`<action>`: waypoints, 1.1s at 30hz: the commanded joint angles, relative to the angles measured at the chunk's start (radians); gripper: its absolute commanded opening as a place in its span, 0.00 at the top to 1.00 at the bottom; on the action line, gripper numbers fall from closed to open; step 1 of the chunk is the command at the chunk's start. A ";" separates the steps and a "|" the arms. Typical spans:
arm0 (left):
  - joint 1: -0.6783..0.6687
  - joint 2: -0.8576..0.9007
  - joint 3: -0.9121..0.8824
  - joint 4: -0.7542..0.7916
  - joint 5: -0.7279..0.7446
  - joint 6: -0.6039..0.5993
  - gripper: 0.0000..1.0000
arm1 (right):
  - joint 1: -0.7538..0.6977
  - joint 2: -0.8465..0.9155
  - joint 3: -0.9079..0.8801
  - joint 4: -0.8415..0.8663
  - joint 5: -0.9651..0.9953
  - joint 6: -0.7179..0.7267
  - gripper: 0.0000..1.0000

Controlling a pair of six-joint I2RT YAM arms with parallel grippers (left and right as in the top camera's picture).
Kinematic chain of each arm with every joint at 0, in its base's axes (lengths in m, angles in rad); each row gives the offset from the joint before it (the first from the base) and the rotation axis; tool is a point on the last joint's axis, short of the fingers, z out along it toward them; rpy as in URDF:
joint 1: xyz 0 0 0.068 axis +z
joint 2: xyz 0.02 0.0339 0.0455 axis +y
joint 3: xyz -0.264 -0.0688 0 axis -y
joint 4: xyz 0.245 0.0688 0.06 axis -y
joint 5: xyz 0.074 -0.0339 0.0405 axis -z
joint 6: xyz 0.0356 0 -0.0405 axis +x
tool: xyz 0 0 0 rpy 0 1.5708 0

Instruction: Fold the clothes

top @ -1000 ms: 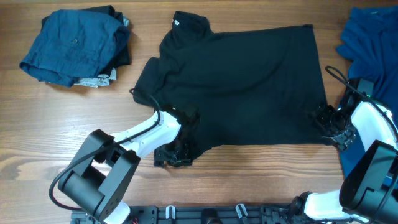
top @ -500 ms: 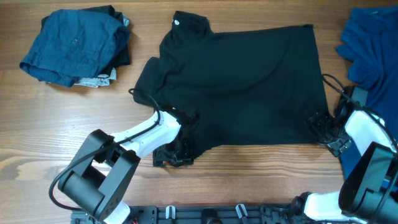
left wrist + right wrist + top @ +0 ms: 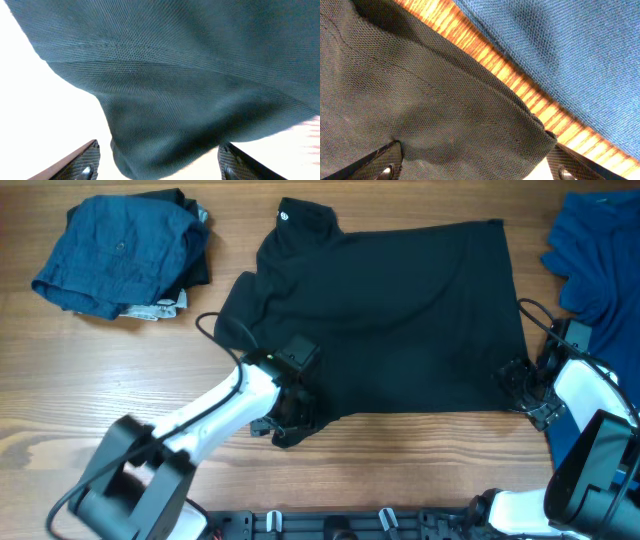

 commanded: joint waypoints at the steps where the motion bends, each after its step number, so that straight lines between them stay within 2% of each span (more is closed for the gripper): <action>1: -0.004 -0.033 -0.005 -0.004 -0.035 -0.013 0.22 | -0.004 0.026 -0.036 0.009 -0.001 0.014 0.07; 10: -0.004 -0.032 -0.008 0.013 -0.035 -0.013 0.20 | -0.004 0.026 -0.031 -0.006 -0.001 0.015 0.07; 12: -0.004 -0.031 -0.016 0.034 -0.035 -0.013 0.21 | -0.004 0.026 -0.031 -0.012 -0.002 0.015 0.11; 14: -0.004 -0.031 -0.019 0.039 -0.034 -0.013 0.22 | -0.004 0.026 -0.031 -0.014 -0.002 0.015 0.22; 17: -0.004 -0.031 -0.023 0.027 -0.029 -0.014 0.25 | -0.004 0.026 -0.031 -0.016 -0.002 0.014 0.31; 21: -0.004 -0.031 -0.072 0.044 -0.004 -0.014 0.22 | -0.004 0.026 -0.031 -0.016 -0.001 0.014 0.30; 27: -0.004 -0.031 -0.136 0.082 0.011 -0.013 0.24 | -0.004 0.026 -0.031 -0.016 -0.001 0.014 0.30; 30: -0.004 -0.031 -0.154 0.106 0.011 -0.013 0.36 | -0.004 0.026 -0.031 -0.015 -0.001 0.014 0.32; 33: -0.004 -0.031 -0.156 0.115 0.011 -0.013 0.37 | -0.004 0.026 -0.031 -0.015 -0.001 0.014 0.30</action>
